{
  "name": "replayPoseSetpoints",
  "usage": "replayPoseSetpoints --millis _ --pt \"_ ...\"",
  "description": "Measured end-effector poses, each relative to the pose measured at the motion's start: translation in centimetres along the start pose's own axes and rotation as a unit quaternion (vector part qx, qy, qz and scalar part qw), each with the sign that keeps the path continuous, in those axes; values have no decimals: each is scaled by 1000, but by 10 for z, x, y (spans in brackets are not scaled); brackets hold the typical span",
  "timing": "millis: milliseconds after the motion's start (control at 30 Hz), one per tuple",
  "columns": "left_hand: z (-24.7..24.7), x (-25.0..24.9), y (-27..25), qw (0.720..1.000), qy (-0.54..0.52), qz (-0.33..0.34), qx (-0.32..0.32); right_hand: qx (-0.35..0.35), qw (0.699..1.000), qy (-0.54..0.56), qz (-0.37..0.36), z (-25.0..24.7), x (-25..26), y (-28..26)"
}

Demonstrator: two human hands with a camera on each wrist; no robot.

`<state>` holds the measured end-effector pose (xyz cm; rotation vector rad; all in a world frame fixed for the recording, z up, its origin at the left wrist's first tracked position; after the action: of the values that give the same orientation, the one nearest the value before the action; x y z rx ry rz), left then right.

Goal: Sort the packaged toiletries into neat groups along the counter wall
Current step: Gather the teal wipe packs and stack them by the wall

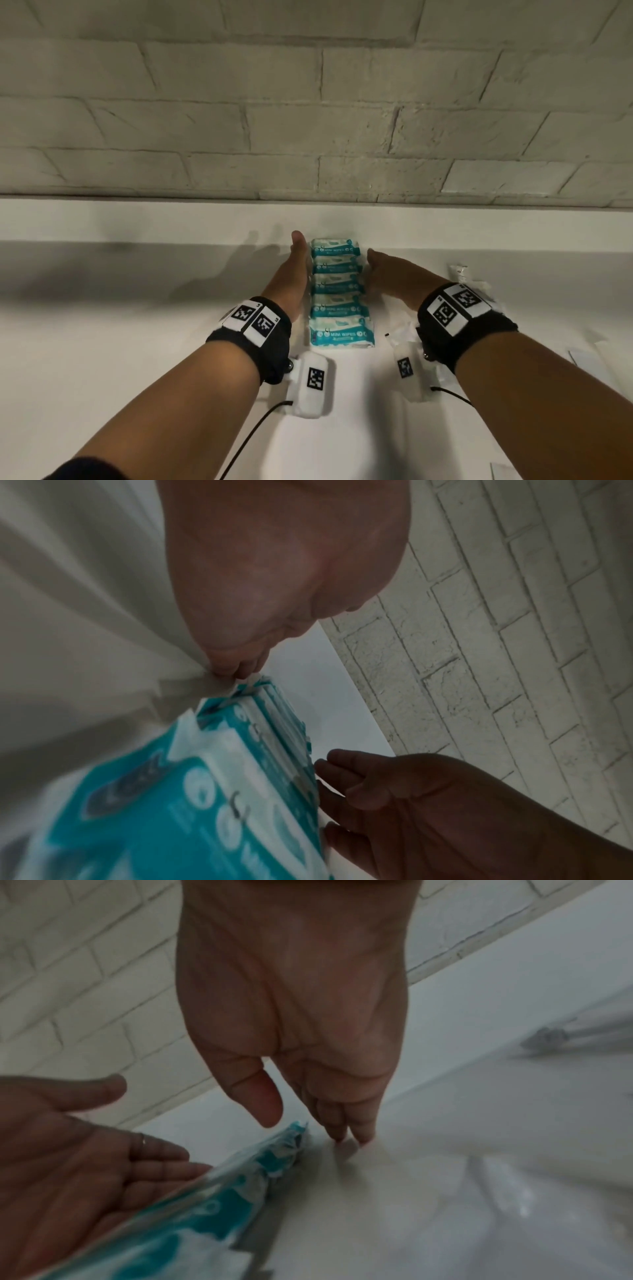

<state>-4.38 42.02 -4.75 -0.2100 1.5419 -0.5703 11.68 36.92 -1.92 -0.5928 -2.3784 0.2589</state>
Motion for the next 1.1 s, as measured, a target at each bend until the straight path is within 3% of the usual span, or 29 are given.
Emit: replayPoseSetpoints --millis 200,267,367,433,467,533,567,600,633,767,933,1000,1100 --pt "1 3 17 998 24 17 54 41 999 14 -27 8 0 26" --pt "1 -2 7 998 46 21 46 34 998 30 -31 5 -2 26" --pt "-4 -14 -13 983 164 69 33 8 1000 12 -21 -8 -10 17" --pt "-4 -17 -26 935 319 124 92 11 999 -17 -32 -16 -15 10" --pt "-4 -15 -35 881 432 144 131 19 997 -56 -42 -20 -15 1" --pt "-3 -7 -48 733 627 195 178 35 986 -151 -67 -26 -14 -17" --pt "0 -1 -50 678 675 227 182 37 979 -182 -79 -28 -13 -26" --pt "3 2 -55 646 696 256 181 41 975 -201 -85 -31 -13 -34" --pt "7 5 -60 634 703 270 175 43 972 -213 -88 -34 -14 -45" --pt "13 4 -69 632 718 247 155 46 959 -268 -81 -42 -26 -81" --pt "31 9 -90 606 722 308 128 175 913 -347 -123 -22 -66 -130" --pt "49 15 -113 587 713 343 170 191 930 -289 -119 -25 -89 -145" --pt "80 38 -149 539 713 358 270 137 979 -136 -69 -49 -114 -168"
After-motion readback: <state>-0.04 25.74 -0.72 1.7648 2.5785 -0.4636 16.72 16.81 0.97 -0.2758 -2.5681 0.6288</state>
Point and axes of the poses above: each hand's wrist, its own y-axis towards the middle knuckle, its own z-axis out of the palm, x = y × z, the point moved 2 cm from there along y, towards the middle knuckle, and after that the axes turned 10 degrees about -x, right-handed, at the moved point
